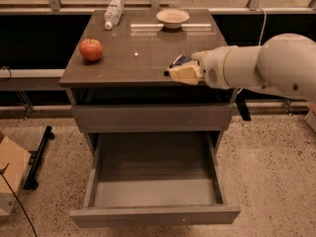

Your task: Place rxbar blueberry into middle drawer

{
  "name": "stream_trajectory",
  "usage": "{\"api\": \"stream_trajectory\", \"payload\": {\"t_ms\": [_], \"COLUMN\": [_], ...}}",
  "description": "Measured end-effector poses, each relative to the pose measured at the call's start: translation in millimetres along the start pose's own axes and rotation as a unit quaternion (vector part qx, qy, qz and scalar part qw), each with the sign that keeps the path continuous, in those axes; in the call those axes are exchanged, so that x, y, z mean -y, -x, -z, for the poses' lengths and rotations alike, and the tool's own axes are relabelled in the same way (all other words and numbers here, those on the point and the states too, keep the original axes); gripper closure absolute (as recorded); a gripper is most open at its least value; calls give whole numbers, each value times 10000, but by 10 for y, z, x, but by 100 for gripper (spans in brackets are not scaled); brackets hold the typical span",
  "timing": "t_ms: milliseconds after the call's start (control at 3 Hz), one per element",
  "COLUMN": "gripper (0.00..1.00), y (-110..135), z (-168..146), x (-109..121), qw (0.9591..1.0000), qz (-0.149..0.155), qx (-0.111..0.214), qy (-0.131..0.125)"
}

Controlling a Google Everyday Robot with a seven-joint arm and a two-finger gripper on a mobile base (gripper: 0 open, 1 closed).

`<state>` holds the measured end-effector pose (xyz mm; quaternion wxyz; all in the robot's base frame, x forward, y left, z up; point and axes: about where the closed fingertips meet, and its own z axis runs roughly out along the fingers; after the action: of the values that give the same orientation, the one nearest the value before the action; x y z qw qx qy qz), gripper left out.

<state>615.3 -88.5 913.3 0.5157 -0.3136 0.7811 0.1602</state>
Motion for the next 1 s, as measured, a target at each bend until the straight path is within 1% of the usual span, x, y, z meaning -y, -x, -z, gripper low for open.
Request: {"api": "stream_trajectory", "payload": {"t_ms": [333,667,1000], "gripper": [100,100,100], "y": [-262,-719,-1200], "z": [404,473,324], "x": [-428,-710,-832], "qw": [9991,9965,9936], "qz": [-33,-141,-268], "qx": [-321,-714,-986], "qy": [263,415,473]}}
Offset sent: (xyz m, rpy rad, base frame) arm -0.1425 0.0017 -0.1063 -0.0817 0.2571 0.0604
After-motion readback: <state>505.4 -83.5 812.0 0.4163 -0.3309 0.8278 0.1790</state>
